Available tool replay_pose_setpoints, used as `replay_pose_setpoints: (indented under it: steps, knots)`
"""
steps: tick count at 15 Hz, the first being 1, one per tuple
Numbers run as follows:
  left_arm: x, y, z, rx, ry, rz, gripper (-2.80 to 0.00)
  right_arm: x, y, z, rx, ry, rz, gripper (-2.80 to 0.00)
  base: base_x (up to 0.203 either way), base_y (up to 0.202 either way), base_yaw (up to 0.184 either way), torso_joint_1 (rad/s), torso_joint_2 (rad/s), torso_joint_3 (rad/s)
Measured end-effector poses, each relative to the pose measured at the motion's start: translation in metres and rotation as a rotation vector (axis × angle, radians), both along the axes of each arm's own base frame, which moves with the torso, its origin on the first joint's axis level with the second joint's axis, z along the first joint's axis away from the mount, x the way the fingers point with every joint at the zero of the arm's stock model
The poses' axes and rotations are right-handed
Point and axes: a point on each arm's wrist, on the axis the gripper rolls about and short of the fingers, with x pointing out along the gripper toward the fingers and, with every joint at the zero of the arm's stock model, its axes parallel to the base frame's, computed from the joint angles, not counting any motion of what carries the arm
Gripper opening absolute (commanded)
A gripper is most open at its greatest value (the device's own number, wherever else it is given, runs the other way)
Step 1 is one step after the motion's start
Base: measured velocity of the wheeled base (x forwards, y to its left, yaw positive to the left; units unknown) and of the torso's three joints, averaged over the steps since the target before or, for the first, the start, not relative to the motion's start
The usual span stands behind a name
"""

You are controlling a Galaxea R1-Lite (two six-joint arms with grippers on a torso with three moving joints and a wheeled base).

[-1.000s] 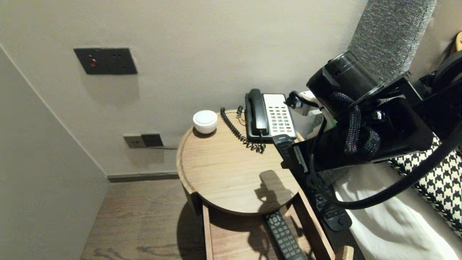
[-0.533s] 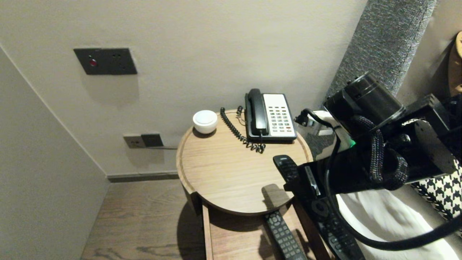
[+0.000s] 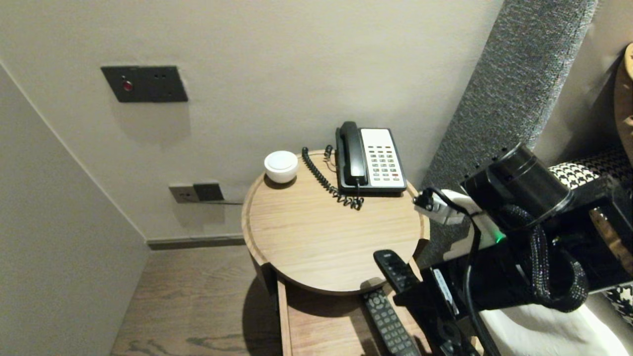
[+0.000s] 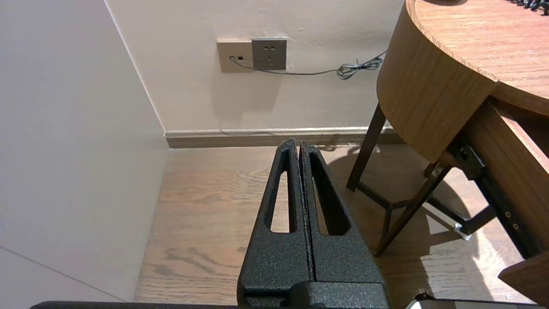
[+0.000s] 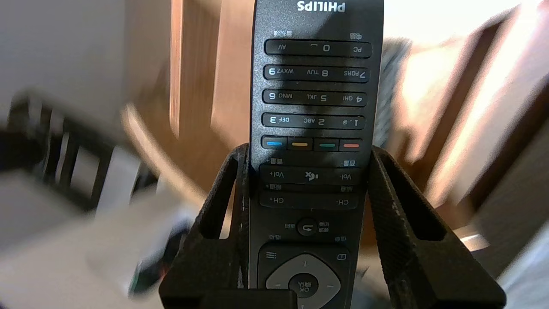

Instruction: Put the remote controls on the table in the drawer one by one

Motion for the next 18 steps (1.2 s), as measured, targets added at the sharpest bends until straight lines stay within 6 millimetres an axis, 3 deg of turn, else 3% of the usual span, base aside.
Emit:
replay_pose_setpoints:
  steps: [5,18]
  knots:
    - [0.0,0.0,0.0,0.0,0.0,0.0,-2.8,-0.01,-0.003,-0.028,0.023,0.109,0.074,-2.8,0.0,0.0,0.0,0.0,0.0,0.0]
    - [0.0,0.0,0.0,0.0,0.0,0.0,-2.8,-0.017,0.012,-0.037,0.015,0.152,0.178,-2.8,0.0,0.0,0.0,0.0,0.0,0.0]
